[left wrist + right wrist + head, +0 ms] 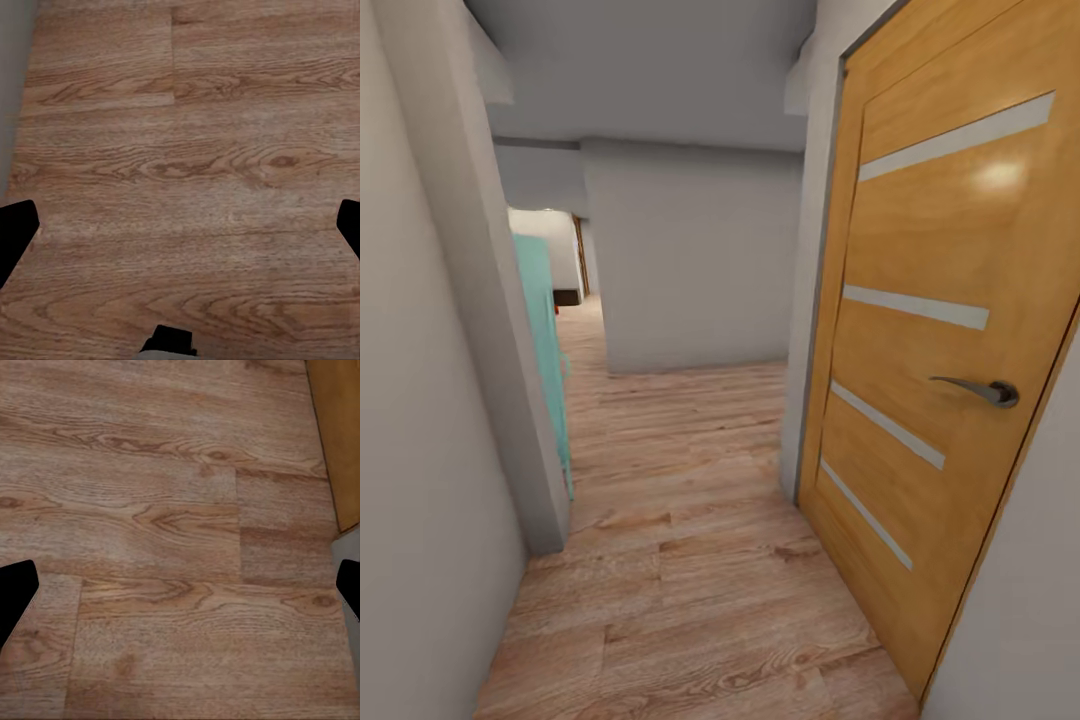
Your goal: Move the two storage containers from the living room to the garage. In the garage, place one container on the floor and stack the other container on top of it (either order is fine).
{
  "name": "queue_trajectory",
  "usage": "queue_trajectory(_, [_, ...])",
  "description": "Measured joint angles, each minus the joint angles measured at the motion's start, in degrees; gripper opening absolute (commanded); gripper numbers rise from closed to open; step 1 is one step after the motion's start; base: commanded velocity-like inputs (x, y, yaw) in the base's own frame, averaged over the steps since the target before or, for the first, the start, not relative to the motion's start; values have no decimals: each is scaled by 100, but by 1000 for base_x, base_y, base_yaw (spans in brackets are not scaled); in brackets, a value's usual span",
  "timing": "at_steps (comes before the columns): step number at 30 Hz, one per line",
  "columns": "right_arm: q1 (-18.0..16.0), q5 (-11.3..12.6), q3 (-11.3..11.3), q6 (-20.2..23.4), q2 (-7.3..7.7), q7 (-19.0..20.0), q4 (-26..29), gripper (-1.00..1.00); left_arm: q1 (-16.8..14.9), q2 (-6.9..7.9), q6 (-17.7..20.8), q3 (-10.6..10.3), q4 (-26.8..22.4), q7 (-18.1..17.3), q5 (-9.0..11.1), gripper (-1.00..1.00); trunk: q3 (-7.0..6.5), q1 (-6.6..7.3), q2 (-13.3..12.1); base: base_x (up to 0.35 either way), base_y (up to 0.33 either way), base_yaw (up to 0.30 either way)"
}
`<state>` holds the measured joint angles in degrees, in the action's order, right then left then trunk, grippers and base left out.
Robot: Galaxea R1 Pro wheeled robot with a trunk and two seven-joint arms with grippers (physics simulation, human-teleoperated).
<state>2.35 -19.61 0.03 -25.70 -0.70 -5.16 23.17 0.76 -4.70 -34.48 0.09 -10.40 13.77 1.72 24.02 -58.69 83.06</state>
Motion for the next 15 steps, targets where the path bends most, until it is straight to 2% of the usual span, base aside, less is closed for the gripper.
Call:
queue_trajectory(4, [0, 8, -9, -4, 8, -8, 5, 100, 0, 138, 3, 144, -4, 600, 0, 100, 0, 0, 0, 320, 93, 0])
queue_trajectory(11, [0, 19, -16, -19, 16, -29, 6, 100, 0, 158, 6, 168, -5, 858, -12, 100, 0, 0, 0, 321, 90, 0])
queue_trajectory(14, [0, 97, -25, -29, 47, -408, 19, 100, 0, 163, 27, 162, -5, 874, -46, 100, 0, 0, 0, 321, 89, 0])
queue_trajectory(15, [0, 215, -28, -29, 62, -631, 21, 100, 0, 166, 121, 158, -9, 874, -56, 100, 0, 0, 0, 321, 89, 0])
